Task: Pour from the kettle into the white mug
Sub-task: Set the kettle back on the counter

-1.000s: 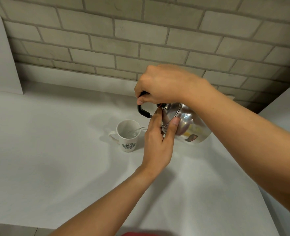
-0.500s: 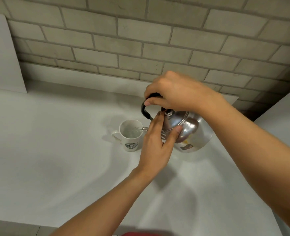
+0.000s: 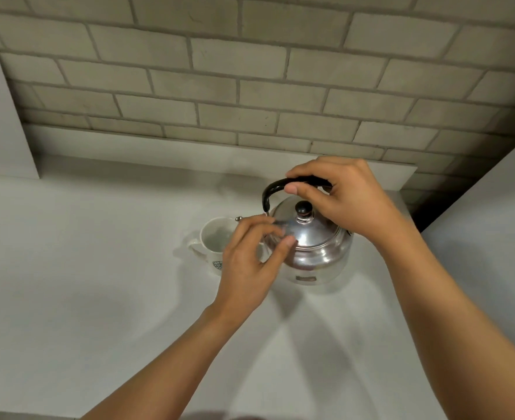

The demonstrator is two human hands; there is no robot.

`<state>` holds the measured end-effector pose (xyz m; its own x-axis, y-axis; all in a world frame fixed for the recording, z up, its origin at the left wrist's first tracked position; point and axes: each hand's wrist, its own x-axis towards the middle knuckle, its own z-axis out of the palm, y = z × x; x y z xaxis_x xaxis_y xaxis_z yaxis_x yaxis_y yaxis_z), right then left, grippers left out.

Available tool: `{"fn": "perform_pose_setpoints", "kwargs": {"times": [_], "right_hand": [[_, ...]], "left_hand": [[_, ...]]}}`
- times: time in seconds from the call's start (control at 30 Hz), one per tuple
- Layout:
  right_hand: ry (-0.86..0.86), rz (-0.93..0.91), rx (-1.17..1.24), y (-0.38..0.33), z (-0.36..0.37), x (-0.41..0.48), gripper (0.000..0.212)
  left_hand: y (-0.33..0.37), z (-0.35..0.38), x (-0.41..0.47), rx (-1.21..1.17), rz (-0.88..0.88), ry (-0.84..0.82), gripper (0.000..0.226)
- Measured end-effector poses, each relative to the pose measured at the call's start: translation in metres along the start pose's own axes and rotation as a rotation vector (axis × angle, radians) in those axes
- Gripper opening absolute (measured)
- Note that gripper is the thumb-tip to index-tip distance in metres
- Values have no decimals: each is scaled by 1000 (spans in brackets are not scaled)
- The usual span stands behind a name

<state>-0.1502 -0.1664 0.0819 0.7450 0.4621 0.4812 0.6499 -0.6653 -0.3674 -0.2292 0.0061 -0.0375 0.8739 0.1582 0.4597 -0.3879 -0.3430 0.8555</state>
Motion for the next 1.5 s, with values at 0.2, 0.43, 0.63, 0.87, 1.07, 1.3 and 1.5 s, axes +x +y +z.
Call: {"fn": "perform_pose_setpoints", "kwargs": {"times": [0.2,0.43,0.63,0.87,1.07,1.3,1.5], "right_hand": [[114,89,127,18,10,-26,23],[147,157,196,41,22,-34,23],[52,256,204,71,27,-9,30],[38,345,172,126,41,27,38],[-44,474,101,172,66,43,45],[-83,486,159,203,101,59,32],[-66,452,133,214,111,63,32]], "left_hand": [[4,-7,34,149,43,-85,44],[7,3,65,230,99,-259,39],[-4,13,101,223,76,-339,39],[-34,30,169,433,159,-345,35],[-73,50,209,426,81,-290,35],[-114,61,229,354,-49,-318,35],[-127,64,234,362,-29,-319,34]]}}
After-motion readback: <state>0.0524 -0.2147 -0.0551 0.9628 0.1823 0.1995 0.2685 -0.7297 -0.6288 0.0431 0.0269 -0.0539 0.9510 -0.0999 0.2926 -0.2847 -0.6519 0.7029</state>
